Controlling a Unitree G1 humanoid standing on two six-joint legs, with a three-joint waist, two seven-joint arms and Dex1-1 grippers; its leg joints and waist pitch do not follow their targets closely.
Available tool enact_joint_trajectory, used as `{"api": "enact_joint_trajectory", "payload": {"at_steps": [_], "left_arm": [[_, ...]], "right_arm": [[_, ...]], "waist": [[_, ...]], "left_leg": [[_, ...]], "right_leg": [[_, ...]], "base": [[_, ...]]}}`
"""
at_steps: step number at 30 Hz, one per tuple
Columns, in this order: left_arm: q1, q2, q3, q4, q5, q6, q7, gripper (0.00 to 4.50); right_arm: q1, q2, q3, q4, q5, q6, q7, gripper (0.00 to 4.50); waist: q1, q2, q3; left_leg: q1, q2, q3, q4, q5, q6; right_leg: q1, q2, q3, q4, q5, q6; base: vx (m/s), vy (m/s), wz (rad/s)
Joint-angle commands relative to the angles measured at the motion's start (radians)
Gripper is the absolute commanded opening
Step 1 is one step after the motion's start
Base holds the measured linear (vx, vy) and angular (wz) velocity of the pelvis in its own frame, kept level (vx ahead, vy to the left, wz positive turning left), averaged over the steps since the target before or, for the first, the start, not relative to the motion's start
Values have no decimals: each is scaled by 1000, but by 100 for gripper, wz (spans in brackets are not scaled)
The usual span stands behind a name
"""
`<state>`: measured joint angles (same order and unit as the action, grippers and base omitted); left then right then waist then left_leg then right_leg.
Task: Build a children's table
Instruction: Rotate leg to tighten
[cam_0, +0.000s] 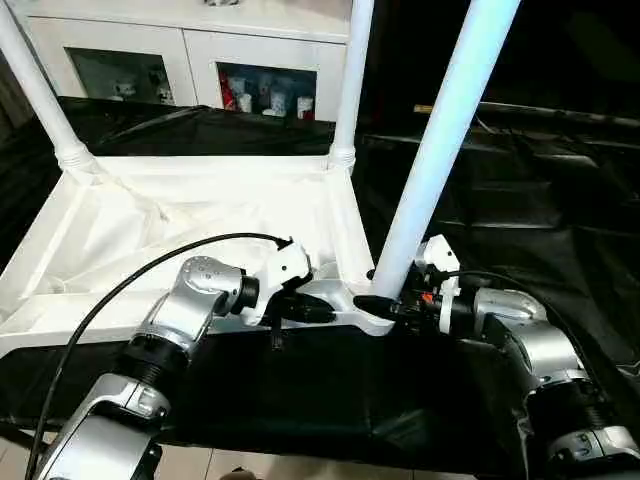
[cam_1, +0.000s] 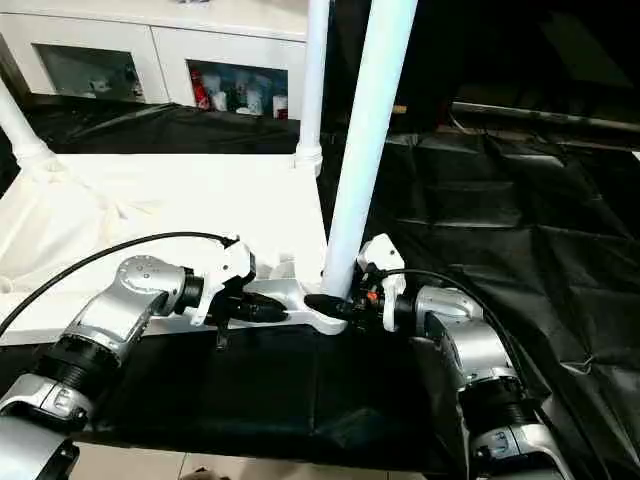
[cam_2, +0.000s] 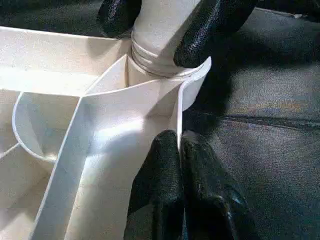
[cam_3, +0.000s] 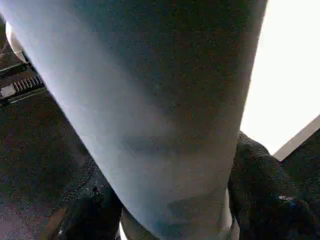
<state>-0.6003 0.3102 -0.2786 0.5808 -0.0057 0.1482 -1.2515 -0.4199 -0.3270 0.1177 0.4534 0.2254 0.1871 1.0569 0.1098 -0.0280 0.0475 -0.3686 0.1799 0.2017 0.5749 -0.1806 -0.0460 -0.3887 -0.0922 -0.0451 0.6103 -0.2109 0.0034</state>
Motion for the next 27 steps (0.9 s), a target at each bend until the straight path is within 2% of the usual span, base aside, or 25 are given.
{"api": "enact_joint_trajectory", "payload": {"at_steps": [1,5,8,11,14,16,19,20,22,23,25,27], "left_arm": [[16,-12,-7,-15,-35,8,-25,0],[15,-12,-5,-11,-31,13,-16,0],[1,-35,10,25,-12,15,62,0],[-14,-50,18,56,1,7,111,0],[-88,-114,41,186,53,-4,325,0],[-115,-141,51,227,60,4,391,0],[-145,-168,60,271,69,15,475,0],[-175,-196,73,316,77,28,575,0],[-191,-210,73,341,86,21,618,0],[-213,-237,79,382,95,13,683,0],[-219,-245,79,395,98,7,695,0],[-223,-257,77,404,99,-10,693,0]], "right_arm": [[8,-6,10,-19,19,14,36,243],[12,2,3,-17,22,18,25,243],[3,40,-29,25,7,1,-79,243],[-6,65,-46,57,-7,-16,-153,243],[-16,142,-64,122,-66,-51,-372,243],[-30,177,-79,148,-81,-53,-471,243],[-50,212,-100,184,-94,-60,-577,242],[-74,250,-123,221,-104,-64,-692,239],[-91,271,-139,249,-109,-69,-769,235],[-122,307,-165,294,-118,-81,-880,235],[-131,317,-167,308,-131,-91,-915,235],[-145,330,-157,321,-144,-108,-924,235]], "waist": [[-1,-9,-56],[-1,-8,-57],[-2,-7,-57],[-7,-8,-55],[-16,-7,-53],[-20,-6,-53],[-21,-8,-55],[-23,-3,-54],[-25,-4,-55],[-24,-3,-56],[-25,-3,-57],[-23,-4,-59]], "left_leg": [[15,57,-21,-63,-144,65],[16,56,-21,-62,-143,63],[15,56,-20,-61,-141,64],[17,55,-23,-65,-177,38],[19,53,-24,-69,-201,15],[20,52,-26,-71,-221,-4],[19,51,-26,-70,-212,0],[19,51,-27,-71,-217,-3],[21,49,-27,-72,-224,-12],[20,49,-28,-72,-219,-12],[20,48,-28,-72,-212,-12],[16,47,-26,-68,-183,9]], "right_leg": [[38,-63,38,-62,-73,-252],[38,-62,38,-61,-68,-253],[36,-62,39,-60,-60,-257],[35,-65,39,-68,-124,-245],[31,-62,40,-73,-160,-233],[33,-66,41,-77,-197,-220],[33,-64,42,-76,-176,-213],[32,-63,42,-77,-177,-211],[32,-62,41,-79,-180,-207],[34,-63,41,-78,-173,-206],[33,-62,41,-76,-153,-206],[37,-60,40,-71,-85,-209]], "base": [[0,0,0],[0,0,0],[0,0,0],[0,0,0],[0,0,0],[0,0,0],[0,0,0],[0,0,0],[0,0,0],[0,0,0],[0,0,0],[0,0,0]]}}
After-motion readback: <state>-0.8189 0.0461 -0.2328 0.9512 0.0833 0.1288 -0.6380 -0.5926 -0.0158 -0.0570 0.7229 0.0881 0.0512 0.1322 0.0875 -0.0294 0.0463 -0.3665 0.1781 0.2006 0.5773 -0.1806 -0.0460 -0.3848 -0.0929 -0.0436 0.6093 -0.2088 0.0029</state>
